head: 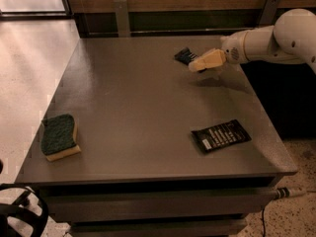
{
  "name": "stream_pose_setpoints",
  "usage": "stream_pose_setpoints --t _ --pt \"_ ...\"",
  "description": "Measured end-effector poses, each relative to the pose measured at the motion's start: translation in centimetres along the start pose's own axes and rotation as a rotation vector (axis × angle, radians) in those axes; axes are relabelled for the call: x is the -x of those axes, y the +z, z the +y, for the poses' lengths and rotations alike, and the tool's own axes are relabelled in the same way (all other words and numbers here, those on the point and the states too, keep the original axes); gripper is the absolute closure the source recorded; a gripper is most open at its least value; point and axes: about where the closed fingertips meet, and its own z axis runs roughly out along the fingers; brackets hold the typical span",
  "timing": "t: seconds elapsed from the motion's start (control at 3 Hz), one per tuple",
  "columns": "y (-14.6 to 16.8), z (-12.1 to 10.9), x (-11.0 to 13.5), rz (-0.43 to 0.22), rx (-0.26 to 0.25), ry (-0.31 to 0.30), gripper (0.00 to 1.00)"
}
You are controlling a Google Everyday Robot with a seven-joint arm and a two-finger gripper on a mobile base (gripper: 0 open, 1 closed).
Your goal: Move rxbar blueberry near sponge
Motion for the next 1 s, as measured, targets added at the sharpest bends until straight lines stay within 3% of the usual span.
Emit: stream_pose_setpoints --t 1.0 --pt "5.3 -1.4 -2.1 -0.008 0.024 0.085 0.00"
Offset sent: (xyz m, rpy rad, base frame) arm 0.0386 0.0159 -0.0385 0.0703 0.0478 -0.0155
